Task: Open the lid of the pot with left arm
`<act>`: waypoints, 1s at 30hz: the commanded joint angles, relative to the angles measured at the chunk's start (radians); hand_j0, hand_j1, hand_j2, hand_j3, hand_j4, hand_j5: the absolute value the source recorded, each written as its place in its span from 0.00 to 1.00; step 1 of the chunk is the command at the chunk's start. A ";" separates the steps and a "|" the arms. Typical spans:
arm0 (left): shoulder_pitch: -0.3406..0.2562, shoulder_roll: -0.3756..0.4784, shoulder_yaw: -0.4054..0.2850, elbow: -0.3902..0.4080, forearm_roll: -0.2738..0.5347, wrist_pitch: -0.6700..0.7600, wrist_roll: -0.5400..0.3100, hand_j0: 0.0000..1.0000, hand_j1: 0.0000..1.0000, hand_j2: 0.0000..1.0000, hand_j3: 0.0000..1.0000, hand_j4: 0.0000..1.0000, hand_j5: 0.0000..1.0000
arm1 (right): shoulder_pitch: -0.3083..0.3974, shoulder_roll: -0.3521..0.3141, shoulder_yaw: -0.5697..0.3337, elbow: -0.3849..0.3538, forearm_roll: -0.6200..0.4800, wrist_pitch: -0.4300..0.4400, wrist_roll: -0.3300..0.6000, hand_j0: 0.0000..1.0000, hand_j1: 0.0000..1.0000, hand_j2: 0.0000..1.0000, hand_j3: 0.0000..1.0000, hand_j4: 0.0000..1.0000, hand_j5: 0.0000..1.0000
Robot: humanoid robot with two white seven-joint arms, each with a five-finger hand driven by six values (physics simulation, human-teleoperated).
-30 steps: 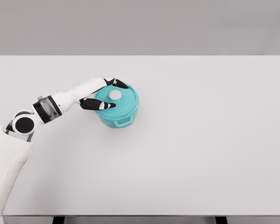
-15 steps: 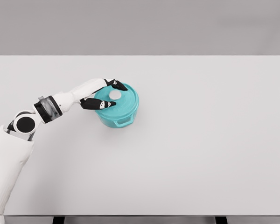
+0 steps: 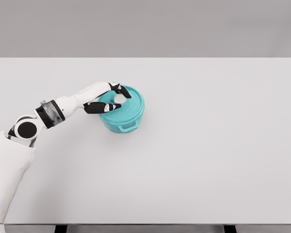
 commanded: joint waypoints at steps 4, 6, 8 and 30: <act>0.000 0.000 0.001 -0.001 0.007 0.002 0.000 0.45 0.45 0.45 0.45 0.45 0.45 | 0.000 0.000 0.000 0.000 0.000 0.000 0.000 1.00 1.00 1.00 1.00 1.00 1.00; 0.002 0.001 0.001 -0.004 0.007 0.002 0.000 0.45 0.45 0.45 0.45 0.45 0.45 | 0.000 0.000 0.000 0.000 0.000 0.000 -0.001 1.00 1.00 1.00 1.00 1.00 1.00; 0.002 0.001 0.004 -0.010 0.009 0.002 0.000 0.43 0.43 0.43 0.43 0.43 0.43 | 0.000 0.000 0.000 0.000 0.000 0.000 0.000 1.00 1.00 1.00 1.00 1.00 1.00; 0.005 0.020 0.090 -0.062 0.020 0.006 0.000 0.43 0.43 0.43 0.43 0.43 0.43 | 0.000 0.000 0.000 0.000 0.000 0.000 0.000 1.00 1.00 1.00 1.00 1.00 1.00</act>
